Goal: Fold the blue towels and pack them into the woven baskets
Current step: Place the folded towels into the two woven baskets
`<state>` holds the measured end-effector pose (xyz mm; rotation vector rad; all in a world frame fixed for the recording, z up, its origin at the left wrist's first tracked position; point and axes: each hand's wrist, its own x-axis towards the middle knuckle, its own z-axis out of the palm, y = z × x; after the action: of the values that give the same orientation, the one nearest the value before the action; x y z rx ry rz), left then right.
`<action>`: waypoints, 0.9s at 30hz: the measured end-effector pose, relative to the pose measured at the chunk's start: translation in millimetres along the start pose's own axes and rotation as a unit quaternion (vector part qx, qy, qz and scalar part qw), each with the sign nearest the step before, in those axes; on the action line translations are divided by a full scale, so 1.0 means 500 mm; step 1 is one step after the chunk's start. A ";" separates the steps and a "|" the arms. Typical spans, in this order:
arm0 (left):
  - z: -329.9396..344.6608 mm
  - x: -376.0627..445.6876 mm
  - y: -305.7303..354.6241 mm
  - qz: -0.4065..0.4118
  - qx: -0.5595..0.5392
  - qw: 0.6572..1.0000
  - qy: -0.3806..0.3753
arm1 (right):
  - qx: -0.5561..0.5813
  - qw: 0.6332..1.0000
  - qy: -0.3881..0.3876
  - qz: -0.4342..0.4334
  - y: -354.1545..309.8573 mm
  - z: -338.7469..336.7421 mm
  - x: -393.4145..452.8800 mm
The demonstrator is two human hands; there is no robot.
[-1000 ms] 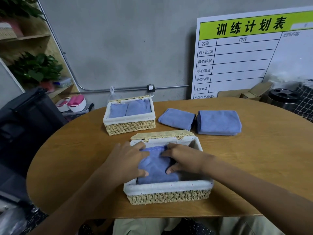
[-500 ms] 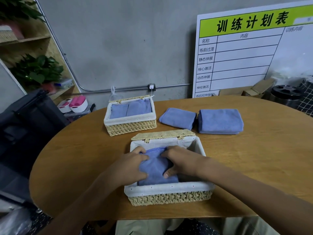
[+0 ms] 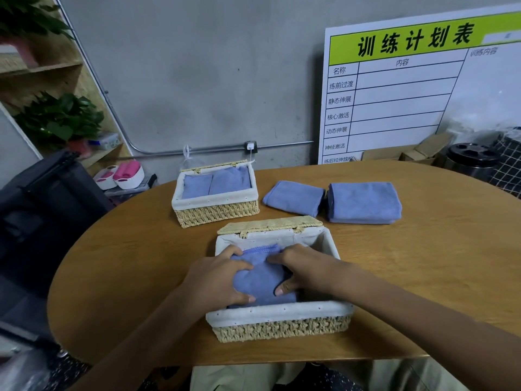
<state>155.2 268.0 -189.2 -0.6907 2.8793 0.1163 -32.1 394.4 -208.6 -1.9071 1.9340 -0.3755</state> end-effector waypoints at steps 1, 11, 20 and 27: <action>0.000 0.001 0.000 -0.001 -0.001 1.000 0.001 | -0.013 1.000 0.001 -0.001 -0.001 -0.001 -0.001; -0.097 0.007 -0.015 -0.011 0.001 0.995 0.098 | -0.020 0.962 0.264 0.063 0.115 -0.205 0.034; -0.169 0.296 0.031 -0.045 -0.304 0.946 0.099 | -0.138 0.959 0.116 0.217 0.280 -0.213 0.237; -0.112 0.467 0.065 -0.116 -0.348 0.925 -0.101 | -0.104 0.965 0.069 0.230 0.353 -0.176 0.286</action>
<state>-72.9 186.9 -177.7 -1.0448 2.4922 1.1399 -228.0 250.8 -224.0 -1.5045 2.5135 -0.1738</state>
